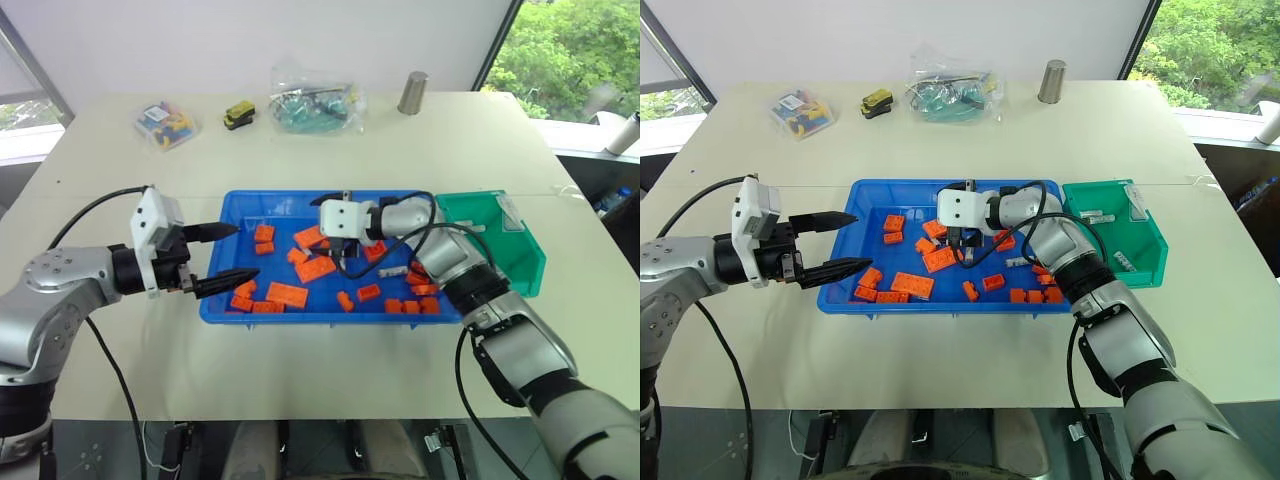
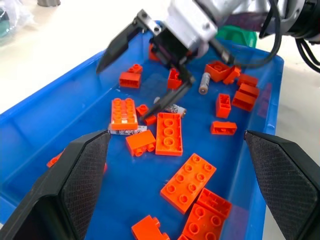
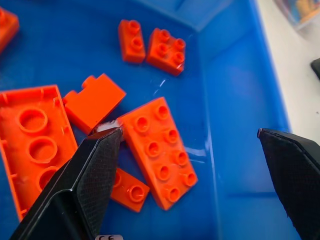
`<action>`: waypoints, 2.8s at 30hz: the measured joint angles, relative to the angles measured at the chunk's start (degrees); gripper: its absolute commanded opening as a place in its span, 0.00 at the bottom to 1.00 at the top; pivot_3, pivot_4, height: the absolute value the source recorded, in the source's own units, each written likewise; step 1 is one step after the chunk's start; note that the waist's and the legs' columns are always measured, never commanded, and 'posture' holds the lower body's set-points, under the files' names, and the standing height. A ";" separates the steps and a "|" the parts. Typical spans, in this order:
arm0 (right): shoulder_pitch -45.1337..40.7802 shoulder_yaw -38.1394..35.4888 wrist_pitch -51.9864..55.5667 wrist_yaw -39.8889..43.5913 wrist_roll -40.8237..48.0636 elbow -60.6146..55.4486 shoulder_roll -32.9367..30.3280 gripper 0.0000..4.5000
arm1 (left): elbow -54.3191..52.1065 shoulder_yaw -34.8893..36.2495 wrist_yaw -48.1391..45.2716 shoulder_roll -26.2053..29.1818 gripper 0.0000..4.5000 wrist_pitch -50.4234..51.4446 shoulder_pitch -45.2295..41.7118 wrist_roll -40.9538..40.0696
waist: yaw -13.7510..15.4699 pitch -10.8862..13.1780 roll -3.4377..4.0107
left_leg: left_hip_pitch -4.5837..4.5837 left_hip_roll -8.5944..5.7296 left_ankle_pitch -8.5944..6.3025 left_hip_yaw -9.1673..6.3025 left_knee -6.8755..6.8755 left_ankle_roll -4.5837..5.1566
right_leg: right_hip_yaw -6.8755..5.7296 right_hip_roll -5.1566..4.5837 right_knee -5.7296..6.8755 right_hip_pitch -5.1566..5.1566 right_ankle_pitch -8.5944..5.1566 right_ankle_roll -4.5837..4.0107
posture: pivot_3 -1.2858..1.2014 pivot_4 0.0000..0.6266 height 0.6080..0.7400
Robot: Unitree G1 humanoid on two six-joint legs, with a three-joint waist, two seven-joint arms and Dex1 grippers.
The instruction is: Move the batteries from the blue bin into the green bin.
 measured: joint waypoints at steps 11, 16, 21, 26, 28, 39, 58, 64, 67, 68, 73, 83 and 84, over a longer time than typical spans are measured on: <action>-4.22 0.39 -8.45 -3.26 -4.41 10.09 2.32 0.99 | -0.15 0.05 1.50 -0.01 1.00 0.00 0.05 -0.05 | -0.05 0.00 0.00 | 0.01 0.01 0.01 0.00 -0.01 -0.01 | 0.00 -0.04 0.01 -0.01 0.00 -0.01 | 0.52 0.24 1.00; -4.44 0.40 -10.48 -3.11 -5.00 13.01 2.63 0.73 | -0.16 0.05 1.59 -0.01 1.00 -0.01 -0.17 -0.02 | -0.06 0.00 0.00 | 0.01 0.02 0.01 -0.01 -0.02 -0.02 | 0.00 -0.04 0.01 0.00 0.00 -0.01 | 0.52 0.24 1.00; -4.44 0.47 -11.58 -3.36 -6.38 14.74 3.31 0.44 | -0.15 0.04 2.03 -0.01 1.00 -0.06 -0.47 0.04 | -0.09 0.00 0.00 | 0.01 0.02 0.01 -0.01 -0.02 -0.02 | 0.00 -0.04 0.01 -0.01 0.00 -0.01 | 0.52 0.24 1.00; -4.44 0.47 -12.08 -3.71 -7.21 15.02 3.89 0.44 | -0.15 0.02 2.51 -0.03 1.00 -0.14 -0.83 0.11 | -0.08 0.00 0.00 | 0.01 0.02 0.01 -0.01 -0.02 -0.02 | 0.00 -0.04 0.01 -0.01 0.00 -0.01 | 0.52 0.24 1.00; -4.44 0.47 -12.15 -3.74 -7.27 15.08 4.06 0.31 | -0.15 0.02 2.60 -0.03 1.00 -0.18 -0.85 0.29 | -0.07 0.00 0.00 | 0.01 0.02 0.01 -0.01 -0.02 -0.03 | 0.00 -0.04 0.01 -0.01 0.00 -0.01 | 0.52 0.24 1.00; -4.50 -0.16 -12.16 -5.22 -7.00 14.32 5.13 0.01 | -0.15 -0.01 2.68 -0.08 1.00 -0.38 -1.64 0.82 | -0.07 -0.04 -0.06 | 0.03 0.02 0.01 -0.02 -0.03 -0.03 | 0.00 -0.05 0.02 0.01 0.01 -0.01 | 0.52 0.24 1.00; 3.43 -1.41 13.25 -0.64 -1.68 -9.27 11.70 0.84 | 0.29 -0.84 1.91 -1.14 1.00 -0.64 -2.89 2.17 | 0.05 -0.06 -0.10 | 0.01 -0.01 0.01 -0.06 -0.06 -0.05 | -0.06 -0.13 0.08 -0.05 0.00 -0.02 | 0.52 0.24 1.00; 5.36 -6.86 42.37 -0.25 2.46 -20.37 11.86 0.84 | 0.75 -1.44 1.16 -1.41 1.00 -1.65 -2.83 2.72 | -0.16 -0.06 -0.10 | 0.01 0.04 0.01 -0.06 -0.11 -0.05 | -0.05 -0.07 0.09 -0.11 0.00 -0.03 | 0.52 0.24 1.00; 5.33 -8.56 52.19 -1.65 4.76 -21.23 13.81 0.84 | 1.08 -1.85 1.05 -1.66 1.00 -1.72 -2.88 2.85 | -0.07 -0.06 -0.10 | 0.00 0.03 0.01 -0.05 -0.11 -0.05 | -0.05 -0.08 0.08 -0.11 0.00 -0.03 | 0.52 0.24 1.00; 5.31 -8.64 53.88 -2.19 5.28 -20.97 14.21 0.84 | 1.39 -1.96 1.03 -1.73 1.00 -1.73 -3.02 2.92 | -0.06 -0.06 -0.10 | 0.00 0.03 0.01 -0.04 -0.11 -0.05 | -0.05 -0.08 0.08 -0.10 0.00 -0.03 | 0.52 0.24 1.00; 4.45 -8.76 56.67 -4.50 7.44 -16.38 15.81 0.84 | 2.69 -2.28 0.87 -1.91 1.00 -1.83 -3.51 3.59 | -0.02 -0.06 -0.11 | -0.01 0.00 0.01 -0.03 -0.10 -0.05 | -0.06 -0.09 0.07 -0.10 0.00 -0.03 | 0.52 0.24 1.00; 2.71 -9.37 55.66 -7.63 10.11 -11.78 16.29 0.84 | 2.83 -2.29 0.26 -2.09 1.00 -2.79 -4.35 3.94 | -0.08 -0.06 -0.11 | -0.01 0.02 0.01 -0.03 -0.11 -0.05 | -0.05 -0.07 0.07 -0.11 0.00 -0.03 | 0.52 0.24 1.00; 2.70 -9.33 55.68 -7.63 10.38 -11.78 16.27 0.84 | 2.83 -2.29 0.26 -2.09 1.00 -2.84 -4.33 4.14 | -0.08 -0.06 -0.11 | -0.01 0.02 0.01 -0.03 -0.11 -0.05 | -0.05 -0.07 0.07 -0.11 0.00 -0.03 | 0.52 0.24 1.00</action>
